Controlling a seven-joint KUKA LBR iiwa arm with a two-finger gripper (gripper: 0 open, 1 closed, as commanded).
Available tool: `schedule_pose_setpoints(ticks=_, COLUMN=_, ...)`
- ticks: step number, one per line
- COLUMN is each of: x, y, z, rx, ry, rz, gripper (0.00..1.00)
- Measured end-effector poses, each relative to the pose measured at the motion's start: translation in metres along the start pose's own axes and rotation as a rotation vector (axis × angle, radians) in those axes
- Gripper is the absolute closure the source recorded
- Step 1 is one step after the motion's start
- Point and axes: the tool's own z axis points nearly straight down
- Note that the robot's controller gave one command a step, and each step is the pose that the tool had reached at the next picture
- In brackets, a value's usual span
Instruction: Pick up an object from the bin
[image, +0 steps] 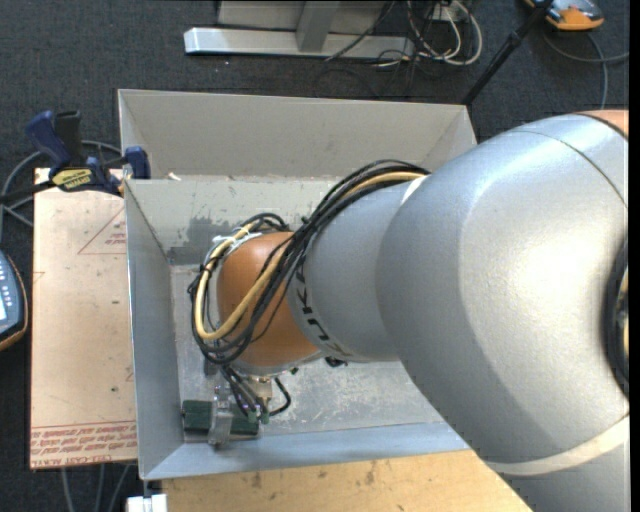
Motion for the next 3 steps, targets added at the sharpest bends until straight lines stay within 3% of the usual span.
schedule_pose_setpoints(ticks=1, x=0.002, y=-0.001, z=0.001, rx=0.002, ry=0.007, rz=0.000, gripper=1.00)
schedule_pose_setpoints(ticks=2, x=0.001, y=0.000, z=-0.036, rx=0.001, ry=0.005, rz=0.000, gripper=1.00)
schedule_pose_setpoints(ticks=3, x=0.000, y=0.000, z=-0.036, rx=0.002, ry=0.008, rz=0.001, gripper=1.00)
